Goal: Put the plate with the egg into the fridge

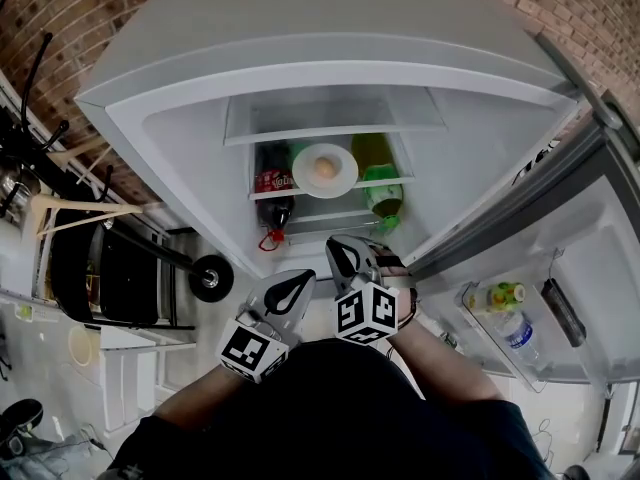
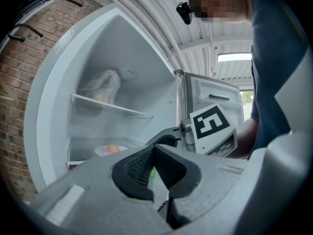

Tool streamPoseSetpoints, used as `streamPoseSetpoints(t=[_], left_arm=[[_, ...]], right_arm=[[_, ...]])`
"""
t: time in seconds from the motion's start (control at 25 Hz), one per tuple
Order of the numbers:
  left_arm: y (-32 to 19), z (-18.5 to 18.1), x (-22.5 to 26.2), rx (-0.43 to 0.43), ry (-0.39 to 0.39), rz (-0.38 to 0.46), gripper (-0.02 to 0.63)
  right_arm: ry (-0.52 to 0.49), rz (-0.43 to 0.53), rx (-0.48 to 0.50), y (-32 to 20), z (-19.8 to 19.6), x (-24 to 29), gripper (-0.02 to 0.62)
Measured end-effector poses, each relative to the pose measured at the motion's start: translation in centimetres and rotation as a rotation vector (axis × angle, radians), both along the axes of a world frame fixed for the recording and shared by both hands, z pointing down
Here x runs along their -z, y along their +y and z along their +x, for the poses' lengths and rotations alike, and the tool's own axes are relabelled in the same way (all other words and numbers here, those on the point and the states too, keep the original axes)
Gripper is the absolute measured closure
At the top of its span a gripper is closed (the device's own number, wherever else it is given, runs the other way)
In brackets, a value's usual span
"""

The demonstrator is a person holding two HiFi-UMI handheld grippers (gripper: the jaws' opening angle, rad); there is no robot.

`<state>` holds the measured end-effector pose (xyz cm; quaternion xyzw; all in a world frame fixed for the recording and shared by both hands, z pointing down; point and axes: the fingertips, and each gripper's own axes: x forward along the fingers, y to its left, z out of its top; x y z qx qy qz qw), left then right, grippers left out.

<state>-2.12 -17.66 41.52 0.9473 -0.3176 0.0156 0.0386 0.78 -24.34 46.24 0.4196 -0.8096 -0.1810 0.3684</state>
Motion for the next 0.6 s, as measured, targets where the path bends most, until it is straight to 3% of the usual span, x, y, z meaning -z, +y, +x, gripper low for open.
streamPoseSetpoints(t=[0.36,0.6], left_arm=[[0.2,0.2,0.2,0.001,0.0,0.015,0.603],[0.0,0.2,0.4,0.013,0.004,0.006,0.603]], right_arm=[[-0.361,-0.074,0.003,2.9,0.0,0.8,0.584],[-0.522,-0.062,0.02,4.0,0.2,1.9,0.584]])
